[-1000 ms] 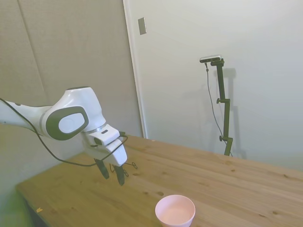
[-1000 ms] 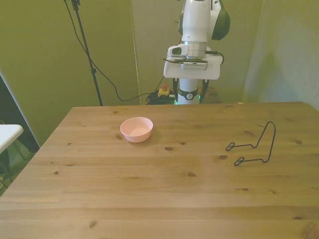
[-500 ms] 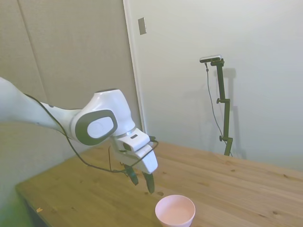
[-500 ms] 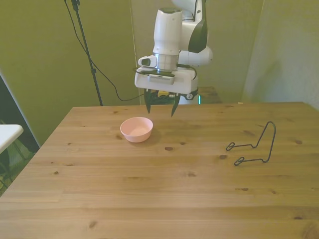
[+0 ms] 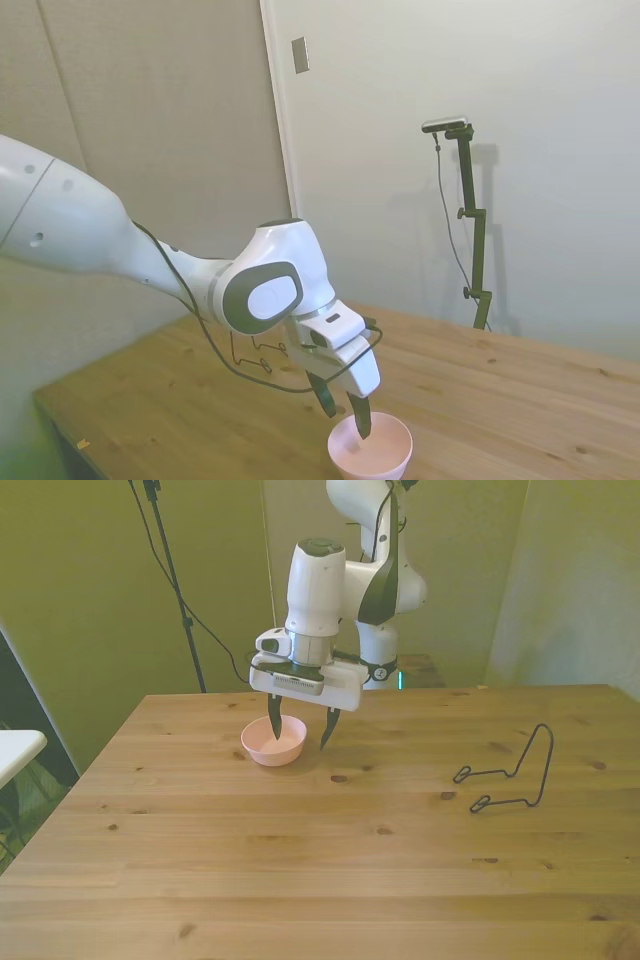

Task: Load the bowl

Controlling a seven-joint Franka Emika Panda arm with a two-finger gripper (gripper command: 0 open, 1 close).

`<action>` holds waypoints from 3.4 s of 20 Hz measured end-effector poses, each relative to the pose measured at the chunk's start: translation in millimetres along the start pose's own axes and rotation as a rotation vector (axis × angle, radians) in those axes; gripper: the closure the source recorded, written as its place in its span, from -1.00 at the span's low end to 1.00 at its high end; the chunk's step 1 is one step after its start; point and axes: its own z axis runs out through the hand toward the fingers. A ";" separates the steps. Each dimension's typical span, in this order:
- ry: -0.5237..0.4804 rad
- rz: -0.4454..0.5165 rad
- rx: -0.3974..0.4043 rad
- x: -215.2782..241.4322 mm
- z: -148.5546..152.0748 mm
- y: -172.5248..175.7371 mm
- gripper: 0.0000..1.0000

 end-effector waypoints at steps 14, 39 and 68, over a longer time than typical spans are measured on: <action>-0.037 0.014 0.006 -5.6 11.9 -8.5 1.00; -0.062 -0.008 0.136 -23.2 -51.1 -31.1 1.00; -0.305 -0.166 0.475 -107.1 -135.6 -137.5 1.00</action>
